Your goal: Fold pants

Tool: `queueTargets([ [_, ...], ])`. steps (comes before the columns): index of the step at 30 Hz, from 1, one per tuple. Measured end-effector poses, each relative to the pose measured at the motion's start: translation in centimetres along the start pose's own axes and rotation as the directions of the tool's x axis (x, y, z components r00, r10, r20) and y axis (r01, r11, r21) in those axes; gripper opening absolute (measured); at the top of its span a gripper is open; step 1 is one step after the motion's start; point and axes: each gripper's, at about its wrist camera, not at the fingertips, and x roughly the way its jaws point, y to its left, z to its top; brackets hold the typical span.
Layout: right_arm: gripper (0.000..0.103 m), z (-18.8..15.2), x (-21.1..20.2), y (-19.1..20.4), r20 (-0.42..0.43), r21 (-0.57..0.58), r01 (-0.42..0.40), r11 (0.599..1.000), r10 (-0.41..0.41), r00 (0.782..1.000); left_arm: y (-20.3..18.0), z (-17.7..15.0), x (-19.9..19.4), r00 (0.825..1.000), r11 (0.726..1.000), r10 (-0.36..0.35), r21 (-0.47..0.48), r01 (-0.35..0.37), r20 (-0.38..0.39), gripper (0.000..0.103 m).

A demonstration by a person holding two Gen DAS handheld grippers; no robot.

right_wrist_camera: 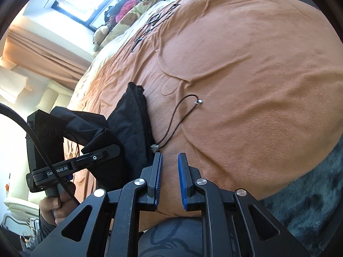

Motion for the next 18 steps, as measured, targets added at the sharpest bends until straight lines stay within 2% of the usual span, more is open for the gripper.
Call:
queueTargets([
  [11,0.012,0.67,-0.22,0.05,-0.005,-0.010,-0.004,1.000,0.004,1.000,-0.37,-0.49,0.78,0.999,0.999,-0.029,0.040,0.031,-0.040,0.007],
  [18,0.012,0.92,0.05,0.40,-0.012,-0.021,-0.019,1.000,0.019,1.000,-0.69,-0.38,0.27,0.998,0.998,-0.059,0.006,0.059,-0.010,0.007],
])
